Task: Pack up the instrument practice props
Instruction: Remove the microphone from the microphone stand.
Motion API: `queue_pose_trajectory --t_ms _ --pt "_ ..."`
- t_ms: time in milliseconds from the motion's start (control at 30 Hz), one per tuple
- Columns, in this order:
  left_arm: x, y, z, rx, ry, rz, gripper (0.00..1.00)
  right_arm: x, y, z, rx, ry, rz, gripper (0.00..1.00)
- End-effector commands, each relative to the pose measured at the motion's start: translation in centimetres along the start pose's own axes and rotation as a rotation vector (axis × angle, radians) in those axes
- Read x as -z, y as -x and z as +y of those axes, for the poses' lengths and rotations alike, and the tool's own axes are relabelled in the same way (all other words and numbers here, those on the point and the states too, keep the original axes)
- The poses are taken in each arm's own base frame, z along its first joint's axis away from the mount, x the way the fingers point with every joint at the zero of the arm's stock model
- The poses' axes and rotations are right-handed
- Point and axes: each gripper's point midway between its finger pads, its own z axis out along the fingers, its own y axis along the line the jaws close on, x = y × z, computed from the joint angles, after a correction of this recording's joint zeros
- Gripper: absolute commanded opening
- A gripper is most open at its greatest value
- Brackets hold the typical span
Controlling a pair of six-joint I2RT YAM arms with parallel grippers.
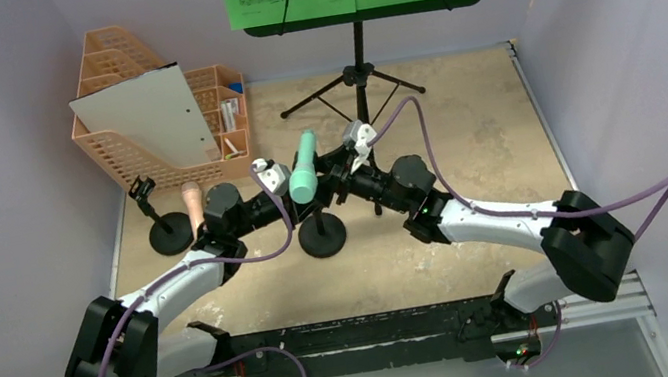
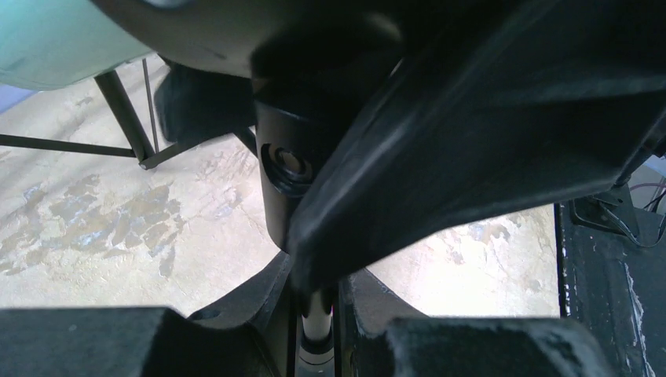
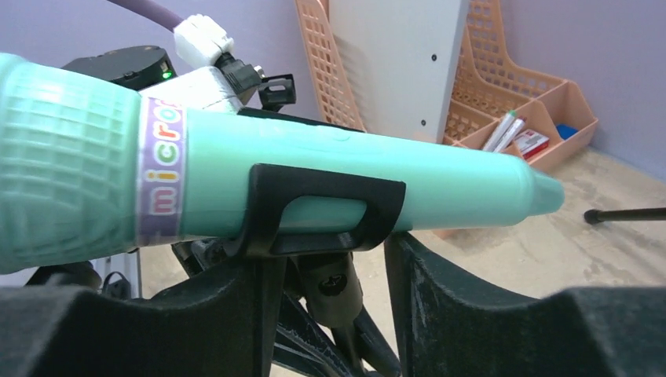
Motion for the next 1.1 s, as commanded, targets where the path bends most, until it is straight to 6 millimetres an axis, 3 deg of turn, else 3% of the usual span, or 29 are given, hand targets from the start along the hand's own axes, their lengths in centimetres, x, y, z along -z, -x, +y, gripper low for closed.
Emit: queue_pose_trajectory --t_ms 0,233,467,667,867,1067 --pt "-0.2 1.3 -0.2 -0.026 -0.025 -0.024 0.00 -1.2 1.5 0.7 0.035 0.045 -0.034 0.44" --pt "0.2 1.8 0.0 -0.035 0.005 -0.036 0.01 -0.5 0.9 0.0 0.108 0.014 -0.001 0.00" --pt "0.6 2.0 0.2 -0.013 0.058 -0.062 0.30 0.4 0.9 -1.0 0.258 -0.020 0.013 0.00" --pt "1.3 1.1 1.0 0.016 0.154 -0.070 0.44 1.2 -0.8 -1.6 0.312 -0.025 0.026 0.00" --pt "2.3 0.4 1.4 0.079 0.227 -0.085 0.45 2.4 -3.4 -1.8 0.299 -0.022 0.035 0.00" --pt "3.4 1.9 1.0 0.107 0.272 -0.142 0.45 3.1 -4.9 -2.0 0.289 -0.025 0.035 0.00"
